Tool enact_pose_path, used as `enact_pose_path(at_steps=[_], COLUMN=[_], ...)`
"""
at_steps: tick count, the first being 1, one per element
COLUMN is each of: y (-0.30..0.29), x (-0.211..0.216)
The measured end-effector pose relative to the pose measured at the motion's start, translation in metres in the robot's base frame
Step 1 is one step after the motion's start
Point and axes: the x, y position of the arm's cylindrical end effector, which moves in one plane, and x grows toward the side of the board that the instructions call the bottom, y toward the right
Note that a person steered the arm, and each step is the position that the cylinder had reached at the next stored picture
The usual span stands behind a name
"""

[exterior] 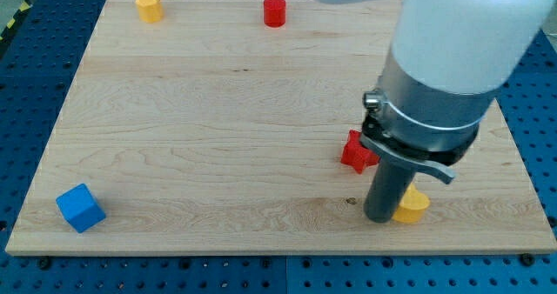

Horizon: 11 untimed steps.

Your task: Place the yellow heart at the bottom right corner of the board

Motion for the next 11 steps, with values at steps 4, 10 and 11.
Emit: enact_pose_path(at_steps=[4,10,11], y=[0.034,0.105,0.107], x=[-0.007,-0.015,-0.015])
